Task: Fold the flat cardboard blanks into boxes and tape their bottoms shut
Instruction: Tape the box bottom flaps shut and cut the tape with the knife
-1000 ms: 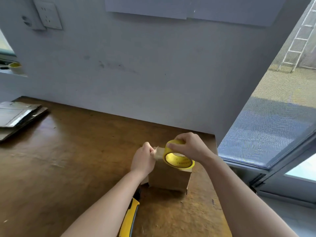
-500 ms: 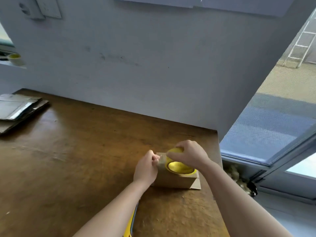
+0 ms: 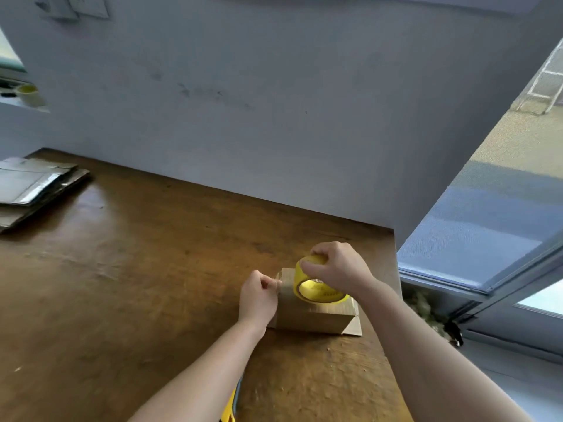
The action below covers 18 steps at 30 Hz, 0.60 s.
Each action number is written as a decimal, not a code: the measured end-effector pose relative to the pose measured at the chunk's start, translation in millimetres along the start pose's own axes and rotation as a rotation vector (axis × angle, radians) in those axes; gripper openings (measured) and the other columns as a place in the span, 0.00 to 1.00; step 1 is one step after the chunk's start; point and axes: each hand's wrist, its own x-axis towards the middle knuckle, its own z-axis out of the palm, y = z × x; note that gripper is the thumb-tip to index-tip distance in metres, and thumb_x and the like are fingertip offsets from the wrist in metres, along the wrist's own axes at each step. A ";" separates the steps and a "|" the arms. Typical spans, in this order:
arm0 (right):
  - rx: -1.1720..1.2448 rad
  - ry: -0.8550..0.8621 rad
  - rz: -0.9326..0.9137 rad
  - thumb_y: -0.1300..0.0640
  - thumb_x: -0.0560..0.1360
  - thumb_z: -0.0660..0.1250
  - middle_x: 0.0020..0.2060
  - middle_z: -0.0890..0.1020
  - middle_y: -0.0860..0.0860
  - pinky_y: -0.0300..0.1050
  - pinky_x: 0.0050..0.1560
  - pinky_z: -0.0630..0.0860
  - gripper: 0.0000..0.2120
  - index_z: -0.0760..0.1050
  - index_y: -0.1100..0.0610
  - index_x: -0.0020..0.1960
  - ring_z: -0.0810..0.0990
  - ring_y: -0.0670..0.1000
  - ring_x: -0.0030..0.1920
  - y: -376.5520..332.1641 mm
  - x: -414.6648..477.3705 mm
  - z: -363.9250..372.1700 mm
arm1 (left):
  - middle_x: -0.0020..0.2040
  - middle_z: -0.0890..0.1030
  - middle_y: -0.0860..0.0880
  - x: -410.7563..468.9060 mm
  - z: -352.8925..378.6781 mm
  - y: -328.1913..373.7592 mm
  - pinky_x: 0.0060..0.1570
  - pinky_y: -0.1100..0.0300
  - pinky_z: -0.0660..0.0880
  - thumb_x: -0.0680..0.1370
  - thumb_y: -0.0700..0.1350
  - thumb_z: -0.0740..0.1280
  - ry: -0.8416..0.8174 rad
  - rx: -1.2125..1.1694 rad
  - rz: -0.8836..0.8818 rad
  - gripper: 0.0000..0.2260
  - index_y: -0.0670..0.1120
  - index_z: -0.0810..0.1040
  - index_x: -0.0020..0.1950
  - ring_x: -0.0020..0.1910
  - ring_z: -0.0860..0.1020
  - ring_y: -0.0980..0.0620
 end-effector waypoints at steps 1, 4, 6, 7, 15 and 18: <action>-0.027 0.012 0.000 0.40 0.66 0.66 0.32 0.79 0.45 0.39 0.29 0.67 0.11 0.78 0.48 0.37 0.77 0.50 0.36 -1.2 0.8 1.9 | 0.46 0.80 0.46 1.5 1.0 0.9 0.43 0.53 0.77 0.78 0.40 0.61 0.005 -0.071 -0.092 0.06 0.43 0.75 0.43 0.45 0.77 0.49; -0.070 0.034 -0.002 0.39 0.67 0.66 0.34 0.77 0.44 0.36 0.28 0.64 0.12 0.80 0.46 0.43 0.75 0.49 0.36 -4.7 2.3 5.2 | 0.46 0.81 0.44 8.1 2.1 2.0 0.39 0.55 0.75 0.76 0.38 0.61 0.008 -0.245 -0.324 0.06 0.43 0.77 0.44 0.46 0.79 0.45; -0.093 0.041 -0.010 0.39 0.68 0.65 0.33 0.75 0.43 0.36 0.28 0.63 0.13 0.80 0.46 0.44 0.74 0.49 0.36 -8.2 3.1 7.7 | 0.47 0.82 0.41 13.0 1.5 1.3 0.45 0.51 0.78 0.75 0.37 0.62 -0.021 -0.333 -0.414 0.07 0.40 0.79 0.48 0.48 0.80 0.41; -0.100 0.047 -0.014 0.39 0.68 0.65 0.34 0.76 0.44 0.36 0.28 0.63 0.13 0.80 0.46 0.45 0.74 0.50 0.36 -9.8 4.0 9.1 | 0.48 0.82 0.39 16.0 1.1 0.8 0.49 0.48 0.79 0.74 0.36 0.62 -0.041 -0.367 -0.441 0.08 0.38 0.80 0.50 0.49 0.80 0.40; -0.109 0.003 0.015 0.40 0.69 0.65 0.32 0.74 0.44 0.37 0.28 0.61 0.11 0.77 0.47 0.41 0.74 0.51 0.37 -14.2 6.9 9.6 | 0.37 0.79 0.42 26.2 -2.7 -2.0 0.47 0.49 0.79 0.76 0.30 0.62 -0.135 -0.445 -0.539 0.04 0.34 0.76 0.45 0.34 0.78 0.44; -0.097 -0.004 0.021 0.41 0.69 0.66 0.30 0.73 0.42 0.37 0.27 0.62 0.10 0.75 0.46 0.38 0.73 0.47 0.34 -14.6 6.0 8.9 | 0.36 0.79 0.41 27.3 -3.4 -3.5 0.40 0.51 0.79 0.75 0.29 0.62 -0.146 -0.432 -0.530 0.07 0.36 0.77 0.39 0.34 0.78 0.43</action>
